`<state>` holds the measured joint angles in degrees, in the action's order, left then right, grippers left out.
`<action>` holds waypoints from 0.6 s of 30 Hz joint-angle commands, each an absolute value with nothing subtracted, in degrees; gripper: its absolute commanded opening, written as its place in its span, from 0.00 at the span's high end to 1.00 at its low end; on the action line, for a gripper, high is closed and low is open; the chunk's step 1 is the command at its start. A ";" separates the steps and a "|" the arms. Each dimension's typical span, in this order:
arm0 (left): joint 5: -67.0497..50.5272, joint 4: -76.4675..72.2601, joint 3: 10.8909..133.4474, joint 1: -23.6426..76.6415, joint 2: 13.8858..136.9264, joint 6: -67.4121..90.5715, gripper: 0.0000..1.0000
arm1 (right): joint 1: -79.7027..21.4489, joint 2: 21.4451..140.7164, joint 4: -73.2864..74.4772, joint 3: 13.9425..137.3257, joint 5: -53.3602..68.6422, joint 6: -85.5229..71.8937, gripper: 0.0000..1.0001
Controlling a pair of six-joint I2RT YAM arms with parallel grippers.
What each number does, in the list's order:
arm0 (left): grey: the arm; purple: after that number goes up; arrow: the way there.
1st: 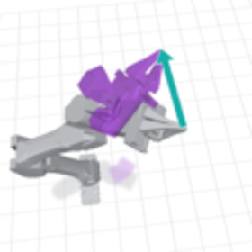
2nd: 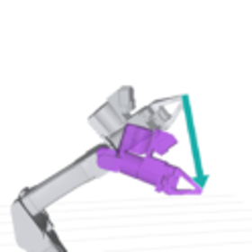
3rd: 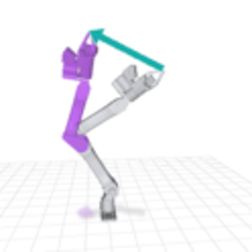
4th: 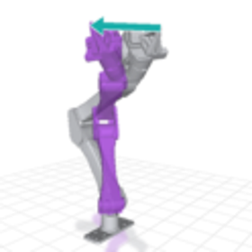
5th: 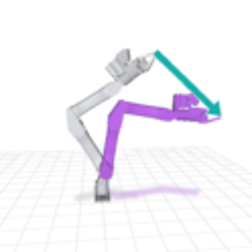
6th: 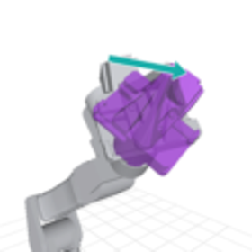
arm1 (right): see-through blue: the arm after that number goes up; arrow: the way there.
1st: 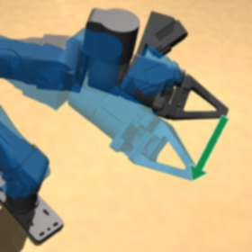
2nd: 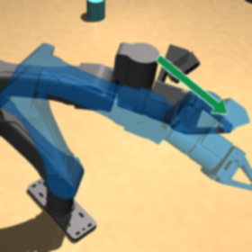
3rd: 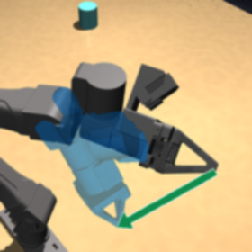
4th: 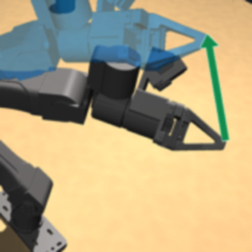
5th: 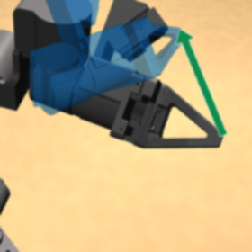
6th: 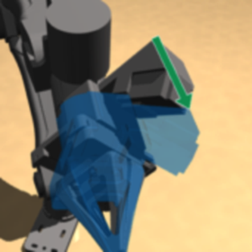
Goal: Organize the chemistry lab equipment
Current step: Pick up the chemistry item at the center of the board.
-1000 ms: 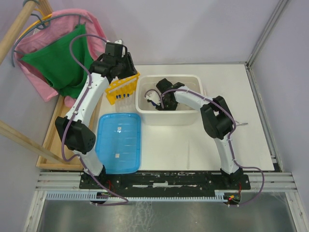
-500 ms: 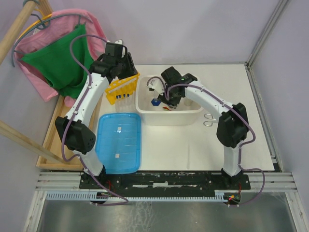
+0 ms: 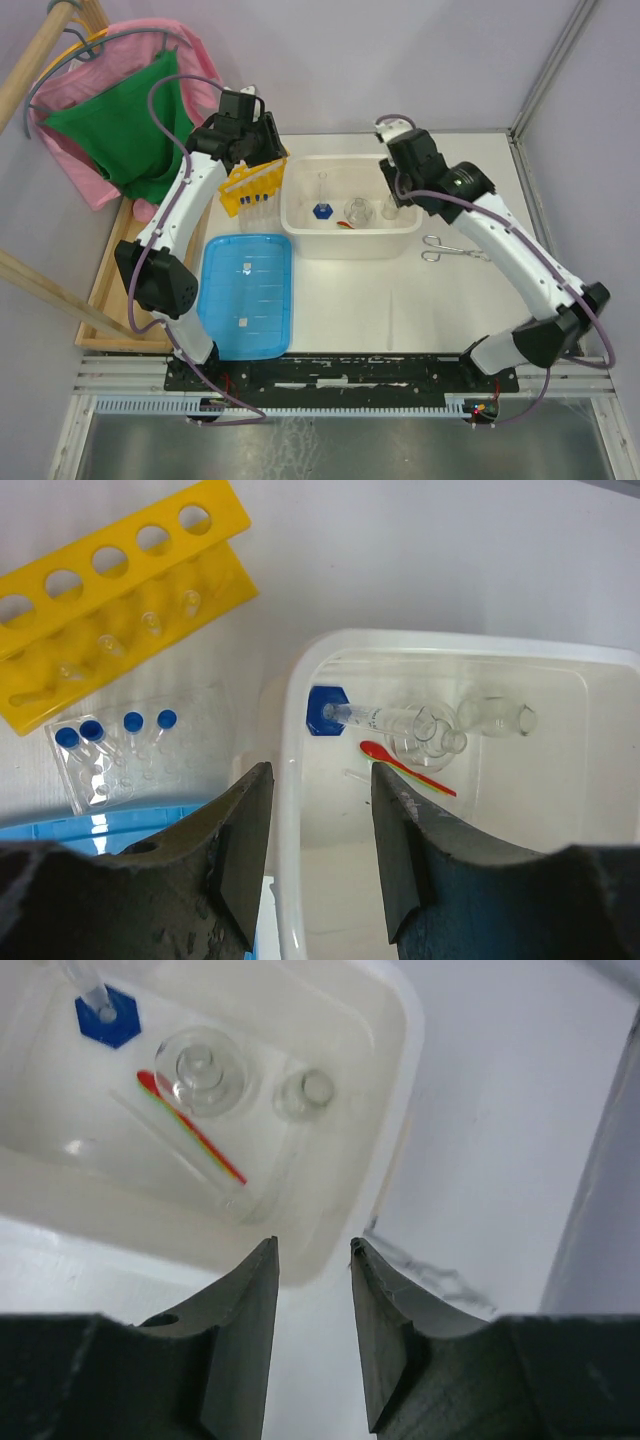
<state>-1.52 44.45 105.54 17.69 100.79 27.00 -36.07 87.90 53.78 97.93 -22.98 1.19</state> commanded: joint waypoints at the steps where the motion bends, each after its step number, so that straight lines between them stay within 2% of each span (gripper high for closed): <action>1: -0.71 41.76 107.92 17.43 100.25 25.17 0.48 | -36.34 77.77 62.64 84.22 -23.04 -29.04 0.58; 4: -0.70 41.95 108.64 17.40 100.54 24.67 0.48 | -37.18 71.20 63.14 72.72 -20.16 -38.72 0.59; 10: -1.62 41.90 107.56 17.41 100.88 24.62 0.49 | -38.83 68.66 64.93 65.18 -16.43 -40.79 0.57; 18: -4.47 39.75 104.54 17.45 100.12 26.76 0.49 | -42.76 66.92 52.27 51.05 -12.24 -42.15 0.56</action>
